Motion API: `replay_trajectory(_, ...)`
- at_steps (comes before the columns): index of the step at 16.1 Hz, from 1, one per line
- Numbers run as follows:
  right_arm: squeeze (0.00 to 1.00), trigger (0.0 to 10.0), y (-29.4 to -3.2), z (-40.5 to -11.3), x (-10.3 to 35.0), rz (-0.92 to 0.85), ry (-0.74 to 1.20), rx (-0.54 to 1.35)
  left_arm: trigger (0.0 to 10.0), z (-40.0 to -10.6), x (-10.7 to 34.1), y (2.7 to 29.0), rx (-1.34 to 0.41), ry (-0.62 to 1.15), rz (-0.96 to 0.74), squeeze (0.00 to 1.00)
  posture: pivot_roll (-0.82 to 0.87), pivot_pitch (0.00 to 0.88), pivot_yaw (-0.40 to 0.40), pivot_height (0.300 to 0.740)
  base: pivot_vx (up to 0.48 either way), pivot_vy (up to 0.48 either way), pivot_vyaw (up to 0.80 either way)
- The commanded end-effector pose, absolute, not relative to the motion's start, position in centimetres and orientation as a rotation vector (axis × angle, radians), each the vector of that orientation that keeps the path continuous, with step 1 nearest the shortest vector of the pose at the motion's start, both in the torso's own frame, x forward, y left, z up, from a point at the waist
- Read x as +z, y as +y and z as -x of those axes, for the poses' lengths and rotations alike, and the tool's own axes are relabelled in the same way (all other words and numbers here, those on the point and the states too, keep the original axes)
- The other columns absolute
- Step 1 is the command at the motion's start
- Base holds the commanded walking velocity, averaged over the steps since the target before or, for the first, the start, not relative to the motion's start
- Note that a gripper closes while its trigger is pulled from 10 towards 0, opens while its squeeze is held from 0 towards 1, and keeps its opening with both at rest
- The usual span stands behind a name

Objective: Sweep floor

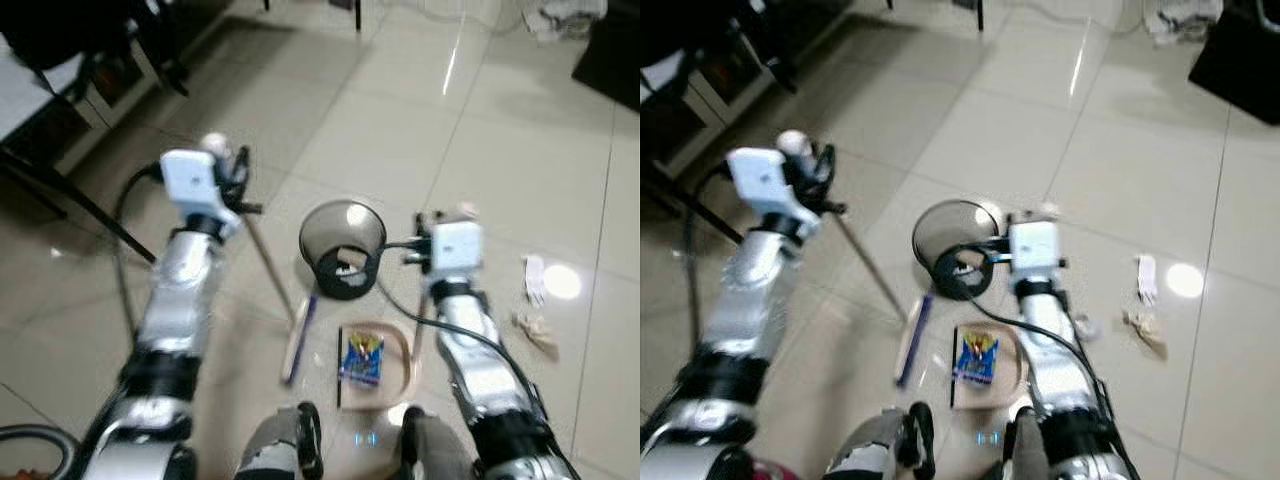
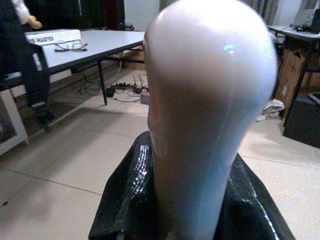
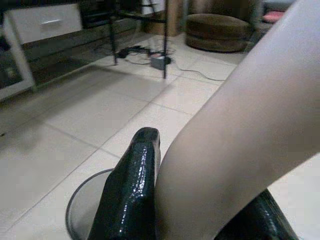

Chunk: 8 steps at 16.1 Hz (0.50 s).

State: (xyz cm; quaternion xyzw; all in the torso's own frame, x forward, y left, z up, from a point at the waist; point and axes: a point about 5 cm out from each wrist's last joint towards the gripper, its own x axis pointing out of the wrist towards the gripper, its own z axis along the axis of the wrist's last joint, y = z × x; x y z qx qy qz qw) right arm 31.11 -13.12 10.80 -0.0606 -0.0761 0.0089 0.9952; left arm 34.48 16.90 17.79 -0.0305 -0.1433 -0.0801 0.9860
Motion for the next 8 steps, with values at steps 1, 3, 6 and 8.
replay_trajectory(1,0.00,10.0,-13.0,-31.0,12.0,0.088,-0.203,0.022,10.0,-34.1,18.9,18.5,-0.143,-0.319,0.042,0.00,-0.01,0.103,0.138,0.740,0.000,0.000,0.00)
replay_trajectory(3,0.00,10.0,-13.2,-30.5,12.4,0.079,-0.215,0.033,10.0,-33.8,19.1,20.7,-0.096,-0.311,-0.005,0.00,-0.01,0.092,0.138,0.740,0.000,0.000,0.00)
replay_trajectory(6,0.00,10.0,-13.3,-30.0,13.6,0.060,-0.239,0.093,10.0,-33.3,18.7,23.9,0.004,-0.265,-0.128,0.00,-0.02,0.077,0.138,0.740,0.000,0.000,0.00)
replay_trajectory(8,0.00,10.0,-13.5,-29.6,14.1,0.010,-0.191,0.141,10.0,-32.7,17.9,25.7,0.067,-0.213,-0.211,0.00,-0.03,0.068,0.136,0.740,0.000,0.000,0.00)
